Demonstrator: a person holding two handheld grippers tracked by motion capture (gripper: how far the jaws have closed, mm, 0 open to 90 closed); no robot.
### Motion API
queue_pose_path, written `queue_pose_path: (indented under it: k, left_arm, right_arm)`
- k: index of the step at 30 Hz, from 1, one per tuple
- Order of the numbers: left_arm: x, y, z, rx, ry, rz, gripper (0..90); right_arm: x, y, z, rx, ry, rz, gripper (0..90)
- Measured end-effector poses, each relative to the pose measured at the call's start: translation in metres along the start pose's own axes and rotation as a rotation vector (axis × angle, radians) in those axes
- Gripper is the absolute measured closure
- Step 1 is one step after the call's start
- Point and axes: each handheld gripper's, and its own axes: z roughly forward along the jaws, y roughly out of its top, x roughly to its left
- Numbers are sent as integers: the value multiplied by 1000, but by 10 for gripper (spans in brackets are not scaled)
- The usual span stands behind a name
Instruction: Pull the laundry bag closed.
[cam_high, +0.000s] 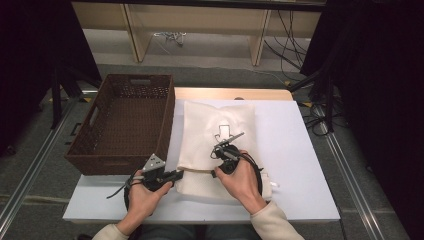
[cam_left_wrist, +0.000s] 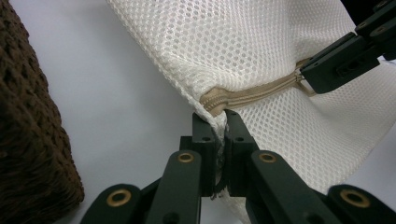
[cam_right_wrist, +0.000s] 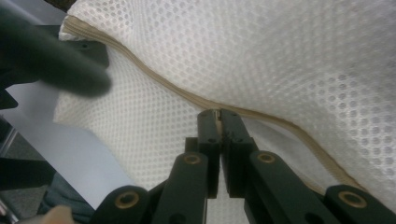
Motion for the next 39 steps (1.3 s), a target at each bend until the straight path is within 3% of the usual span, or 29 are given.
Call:
queue_pose_path:
  k: [14, 16, 18, 23, 39]
  left_arm:
    - [1, 0, 0, -6, -1, 2, 852]
    - [1, 1, 0, -6, -2, 8, 852]
    - [0, 1, 0, -5, 0, -6, 852]
    - [1, 1, -1, 1, 4, 5, 852]
    - [2, 2, 0, -5, 7, 1, 852]
  right_arm:
    - [-1, 0, -2, -6, 1, -9, 886]
    - [-2, -1, -3, -7, 20, -10, 886]
    - [-2, -1, -3, -8, -6, -5, 886]
    - [0, -1, -4, 0, -16, 20, 886]
    - [-4, -2, -7, -13, -14, 23, 887]
